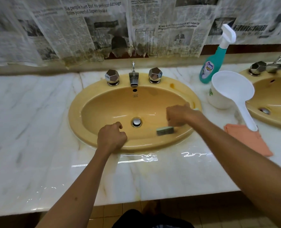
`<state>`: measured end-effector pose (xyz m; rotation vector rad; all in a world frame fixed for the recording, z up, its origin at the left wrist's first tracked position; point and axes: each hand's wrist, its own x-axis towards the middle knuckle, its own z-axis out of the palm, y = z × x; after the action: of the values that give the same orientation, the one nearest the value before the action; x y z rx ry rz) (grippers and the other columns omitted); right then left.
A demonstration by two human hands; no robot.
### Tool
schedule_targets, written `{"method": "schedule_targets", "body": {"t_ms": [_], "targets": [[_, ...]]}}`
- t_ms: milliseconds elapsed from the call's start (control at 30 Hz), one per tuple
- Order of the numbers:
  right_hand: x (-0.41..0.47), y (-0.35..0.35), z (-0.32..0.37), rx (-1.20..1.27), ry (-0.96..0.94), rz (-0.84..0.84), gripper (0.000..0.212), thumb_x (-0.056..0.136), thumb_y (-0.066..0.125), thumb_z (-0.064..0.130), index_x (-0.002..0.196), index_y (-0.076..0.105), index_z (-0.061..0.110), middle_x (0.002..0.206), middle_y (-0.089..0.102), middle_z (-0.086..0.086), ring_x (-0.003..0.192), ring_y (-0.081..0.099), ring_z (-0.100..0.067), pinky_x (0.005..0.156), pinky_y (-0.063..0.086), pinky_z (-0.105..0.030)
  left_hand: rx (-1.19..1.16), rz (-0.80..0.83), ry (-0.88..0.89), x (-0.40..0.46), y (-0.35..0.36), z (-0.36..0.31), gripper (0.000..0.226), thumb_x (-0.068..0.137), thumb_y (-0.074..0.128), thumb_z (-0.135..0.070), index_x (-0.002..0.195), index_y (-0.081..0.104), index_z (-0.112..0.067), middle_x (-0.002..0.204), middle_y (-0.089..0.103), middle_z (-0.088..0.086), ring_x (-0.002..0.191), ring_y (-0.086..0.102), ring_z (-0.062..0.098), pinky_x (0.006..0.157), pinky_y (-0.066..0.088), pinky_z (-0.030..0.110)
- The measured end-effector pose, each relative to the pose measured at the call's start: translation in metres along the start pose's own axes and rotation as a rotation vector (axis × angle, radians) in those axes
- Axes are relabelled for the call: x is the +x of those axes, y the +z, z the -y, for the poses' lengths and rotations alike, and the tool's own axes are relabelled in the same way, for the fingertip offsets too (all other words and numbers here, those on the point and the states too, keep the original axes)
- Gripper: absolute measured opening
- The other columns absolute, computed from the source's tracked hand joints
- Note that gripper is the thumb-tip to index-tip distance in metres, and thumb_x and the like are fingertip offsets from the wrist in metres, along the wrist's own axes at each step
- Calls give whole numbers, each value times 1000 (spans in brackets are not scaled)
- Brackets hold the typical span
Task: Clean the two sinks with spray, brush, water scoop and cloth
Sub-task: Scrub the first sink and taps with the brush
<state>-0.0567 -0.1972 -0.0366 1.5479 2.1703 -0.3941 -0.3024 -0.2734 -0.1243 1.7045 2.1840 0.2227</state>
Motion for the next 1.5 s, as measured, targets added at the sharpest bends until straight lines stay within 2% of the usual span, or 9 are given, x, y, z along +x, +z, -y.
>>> {"method": "schedule_targets", "body": {"t_ms": [100, 233, 433, 667, 800, 1033, 1233, 1367, 1500], "targets": [[22, -2, -21, 4, 53, 138, 6, 84, 59, 20, 84, 56, 15, 89, 65, 0, 82, 55, -21, 85, 38, -44, -16, -75, 22, -3, -1, -1, 39, 79, 52, -22, 114, 69, -21, 105, 73, 8, 99, 62, 31, 82, 48, 33], [46, 15, 34, 258, -175, 292, 22, 87, 63, 16, 90, 73, -3, 76, 65, -7, 69, 52, -19, 60, 38, -27, -44, -172, 64, -7, -4, -1, 51, 68, 38, -26, 104, 74, -16, 92, 75, 10, 89, 64, 31, 81, 47, 33], [74, 11, -3, 33, -66, 404, 24, 81, 68, 22, 59, 64, 15, 57, 59, 2, 57, 48, -17, 62, 40, -30, -129, -229, 55, -7, -5, -2, 45, 67, 39, -23, 91, 75, -11, 80, 73, 11, 79, 62, 31, 75, 45, 32], [68, 19, 37, 420, -244, 411, 30, 63, 61, 18, 81, 71, -3, 69, 58, -5, 68, 46, -18, 65, 36, -32, -130, -187, 26, -9, -7, -5, 28, 78, 51, -13, 94, 74, -11, 87, 72, 13, 87, 62, 32, 75, 45, 33], [79, 18, -6, 25, -107, 379, 18, 73, 66, 22, 59, 62, 13, 61, 59, -1, 61, 47, -21, 62, 39, -32, -137, -154, -4, -8, -7, -6, 27, 80, 52, -13, 96, 73, -14, 91, 70, 11, 89, 61, 29, 72, 46, 33], [60, 20, 34, 452, -250, 367, 14, 80, 59, 9, 78, 72, 8, 69, 56, -3, 68, 44, -16, 64, 36, -28, -109, -113, -16, -6, -7, -7, 27, 81, 52, -15, 98, 72, -17, 96, 70, 9, 92, 61, 29, 73, 49, 34], [61, 22, 5, 159, -102, 317, 25, 85, 66, 18, 61, 56, 14, 69, 59, -2, 67, 49, -22, 63, 39, -31, -100, -74, -38, -5, -7, -9, 28, 81, 50, -20, 99, 71, -23, 98, 70, 5, 89, 62, 29, 72, 52, 33], [53, 27, 48, 376, -197, 258, 23, 84, 62, 17, 88, 67, -5, 79, 64, -12, 74, 49, -18, 69, 40, -35, -98, -69, -44, -5, -7, -7, 27, 81, 51, -19, 99, 71, -22, 96, 71, 6, 85, 62, 29, 69, 50, 32], [29, -4, 12, 292, -144, 273, 17, 85, 60, 11, 92, 72, 2, 78, 61, -2, 75, 50, -17, 73, 40, -32, -100, -58, -36, -4, -7, -8, 25, 82, 51, -19, 99, 70, -22, 96, 70, 5, 84, 60, 28, 67, 47, 30]]}}
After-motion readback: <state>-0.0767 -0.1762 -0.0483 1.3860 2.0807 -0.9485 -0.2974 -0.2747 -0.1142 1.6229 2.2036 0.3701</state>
